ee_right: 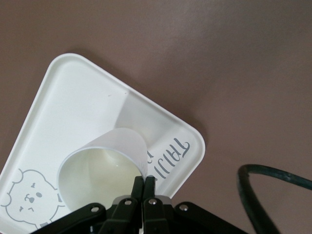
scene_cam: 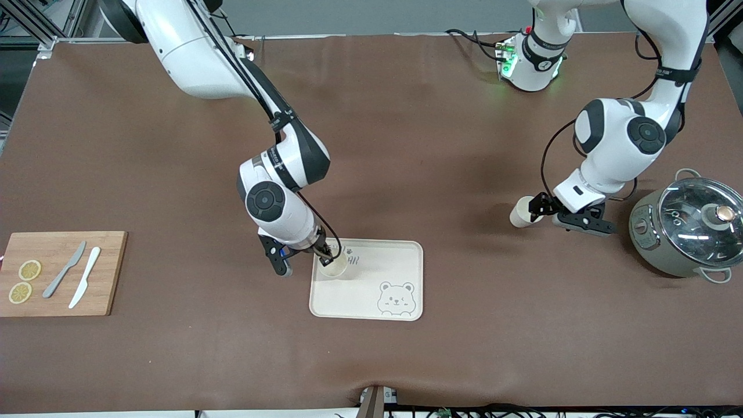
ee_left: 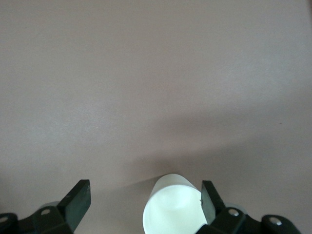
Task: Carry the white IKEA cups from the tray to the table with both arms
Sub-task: 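Set the cup down and open the left gripper while the right carries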
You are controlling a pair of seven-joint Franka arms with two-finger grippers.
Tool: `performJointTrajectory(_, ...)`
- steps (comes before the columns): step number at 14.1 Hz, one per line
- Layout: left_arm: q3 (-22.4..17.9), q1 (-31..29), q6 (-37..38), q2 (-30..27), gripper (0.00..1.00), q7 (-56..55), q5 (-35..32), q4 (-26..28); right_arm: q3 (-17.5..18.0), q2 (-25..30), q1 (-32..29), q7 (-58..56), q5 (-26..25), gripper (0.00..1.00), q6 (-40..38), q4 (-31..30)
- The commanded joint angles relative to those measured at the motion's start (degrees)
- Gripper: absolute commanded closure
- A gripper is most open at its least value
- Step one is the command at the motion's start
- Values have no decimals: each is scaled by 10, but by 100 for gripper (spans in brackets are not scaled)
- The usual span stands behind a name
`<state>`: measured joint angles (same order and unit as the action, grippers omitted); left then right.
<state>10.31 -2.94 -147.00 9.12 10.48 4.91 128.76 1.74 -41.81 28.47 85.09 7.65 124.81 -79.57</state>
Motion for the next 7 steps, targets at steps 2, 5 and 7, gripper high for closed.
performJointTrajectory(2, 8, -4, 95, -31, 0, -14, 9, -36, 5, 1, -28, -2, 3, 100, -84, 44)
performJointTrajectory(5, 7, -5, 176, -59, 0, -15, 8, -59, 4, 11, -30, -43, 4, 100, -86, 44)
performJointTrajectory(7, 7, -6, 216, -84, 0, -15, 8, -65, 4, 17, -41, -59, 4, 100, -104, 42)
